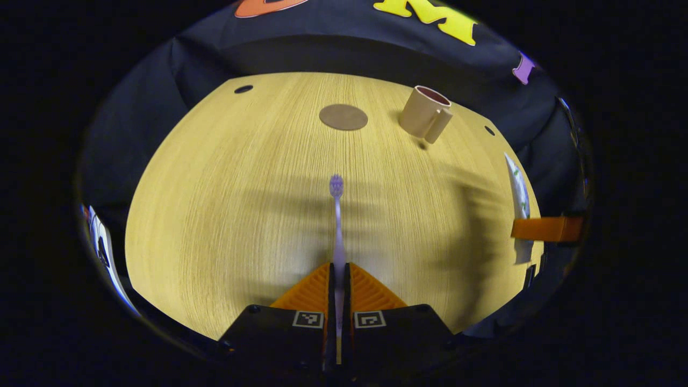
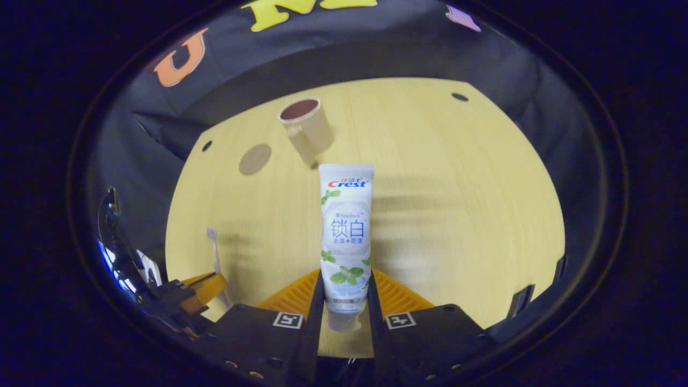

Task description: Put the toothbrush and toothpaste on the desktop into the cup, then pick up the cup and place it on the coaster on the desktop.

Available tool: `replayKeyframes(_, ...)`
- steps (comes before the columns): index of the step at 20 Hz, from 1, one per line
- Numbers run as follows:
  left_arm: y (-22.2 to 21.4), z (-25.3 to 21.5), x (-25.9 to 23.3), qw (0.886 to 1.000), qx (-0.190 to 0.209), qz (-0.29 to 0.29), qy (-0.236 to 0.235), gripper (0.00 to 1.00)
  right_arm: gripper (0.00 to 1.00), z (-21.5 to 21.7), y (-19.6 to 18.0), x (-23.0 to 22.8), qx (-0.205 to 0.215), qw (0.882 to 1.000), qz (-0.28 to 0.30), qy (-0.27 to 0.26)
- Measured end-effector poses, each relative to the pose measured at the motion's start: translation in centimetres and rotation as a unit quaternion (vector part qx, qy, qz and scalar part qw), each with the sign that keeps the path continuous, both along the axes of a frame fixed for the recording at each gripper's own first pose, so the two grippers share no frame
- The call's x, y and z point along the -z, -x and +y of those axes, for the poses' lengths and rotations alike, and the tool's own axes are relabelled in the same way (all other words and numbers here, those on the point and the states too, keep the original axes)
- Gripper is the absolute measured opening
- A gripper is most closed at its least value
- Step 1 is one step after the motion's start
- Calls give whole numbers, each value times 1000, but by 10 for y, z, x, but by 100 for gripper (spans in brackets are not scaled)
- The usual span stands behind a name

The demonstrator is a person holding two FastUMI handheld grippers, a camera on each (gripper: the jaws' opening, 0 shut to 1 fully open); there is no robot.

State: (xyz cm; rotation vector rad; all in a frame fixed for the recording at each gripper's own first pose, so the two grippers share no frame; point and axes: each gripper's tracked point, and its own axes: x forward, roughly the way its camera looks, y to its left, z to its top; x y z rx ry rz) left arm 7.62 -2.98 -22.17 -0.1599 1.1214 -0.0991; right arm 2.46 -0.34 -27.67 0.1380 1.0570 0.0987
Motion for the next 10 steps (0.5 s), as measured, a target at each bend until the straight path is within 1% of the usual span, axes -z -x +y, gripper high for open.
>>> replayKeyframes(3,-13,-2,-20,999,1,-32,0,6,40,9,-48,-40,-10,997,-77,4)
replayKeyframes(6,-28,0,-39,998,-7,-67,2,6,40,29,-98,-66,-16,990,-141,-7)
replayKeyframes(8,-41,5,-54,995,-22,-94,4,6,40,43,-129,-83,-26,981,-190,-9)
replayKeyframes(9,-50,10,-64,994,-33,-109,4,6,40,47,-141,-93,-32,976,-215,-7)
replayKeyframes(10,-56,13,-72,992,-41,-119,6,7,40,56,-161,-102,-38,970,-240,-8)
